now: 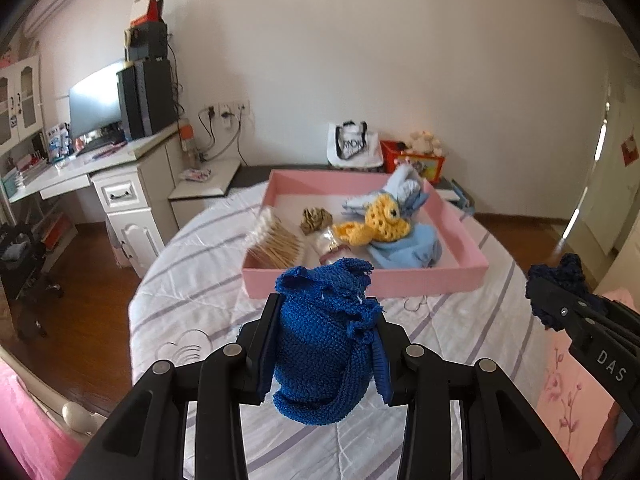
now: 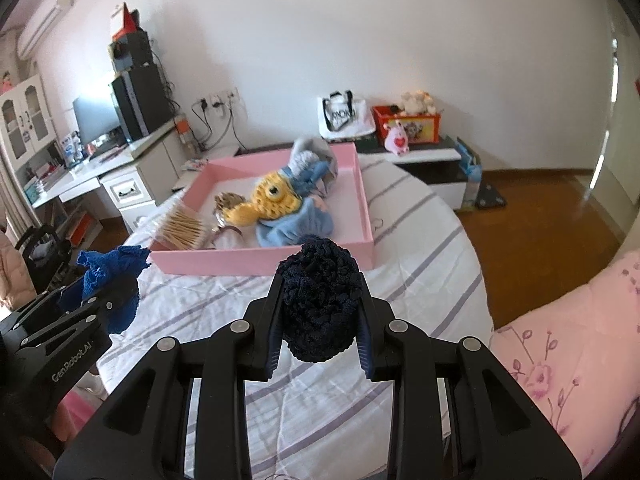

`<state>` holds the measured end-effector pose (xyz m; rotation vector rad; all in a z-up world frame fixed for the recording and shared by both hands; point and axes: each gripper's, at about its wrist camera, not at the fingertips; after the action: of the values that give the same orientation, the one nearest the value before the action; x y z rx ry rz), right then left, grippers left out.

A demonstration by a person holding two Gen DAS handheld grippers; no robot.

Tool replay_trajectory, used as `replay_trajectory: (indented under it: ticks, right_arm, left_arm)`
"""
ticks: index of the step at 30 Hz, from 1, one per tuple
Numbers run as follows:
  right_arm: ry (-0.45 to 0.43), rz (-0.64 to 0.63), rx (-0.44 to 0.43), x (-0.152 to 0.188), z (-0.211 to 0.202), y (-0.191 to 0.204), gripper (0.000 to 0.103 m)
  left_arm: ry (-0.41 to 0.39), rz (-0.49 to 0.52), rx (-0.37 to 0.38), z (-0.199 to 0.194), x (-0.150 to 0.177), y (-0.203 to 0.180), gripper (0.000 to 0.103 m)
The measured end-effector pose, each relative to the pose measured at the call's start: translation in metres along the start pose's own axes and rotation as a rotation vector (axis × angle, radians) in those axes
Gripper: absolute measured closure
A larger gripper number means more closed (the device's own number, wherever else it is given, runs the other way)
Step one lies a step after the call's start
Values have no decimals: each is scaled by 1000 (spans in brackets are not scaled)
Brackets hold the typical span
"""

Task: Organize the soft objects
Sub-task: 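Lift the blue knitted item and navy hat up with both tools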

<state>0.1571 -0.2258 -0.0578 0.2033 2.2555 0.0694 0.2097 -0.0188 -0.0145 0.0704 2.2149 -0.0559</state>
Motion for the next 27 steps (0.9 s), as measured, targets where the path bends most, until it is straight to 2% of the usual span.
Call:
replay_trajectory:
  ticks: [14,27]
  right_arm:
    - [-171,-53,-34,1,-73,21,74]
    - [-290,-84,-49,4,-118,29,74]
  left_arm:
    - [-188,-8,-26,-101,22,1,66]
    - [-303,-18,-43,-169,61,8,66]
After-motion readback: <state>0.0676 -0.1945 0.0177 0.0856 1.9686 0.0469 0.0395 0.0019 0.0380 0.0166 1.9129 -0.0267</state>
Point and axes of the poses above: each gripper's, at about its wrist camera, not at the fingertips, and z roughly the way its jaws point, y to its left, x to its underside, and after that the axes turned 3 degrees about -x, right-handed
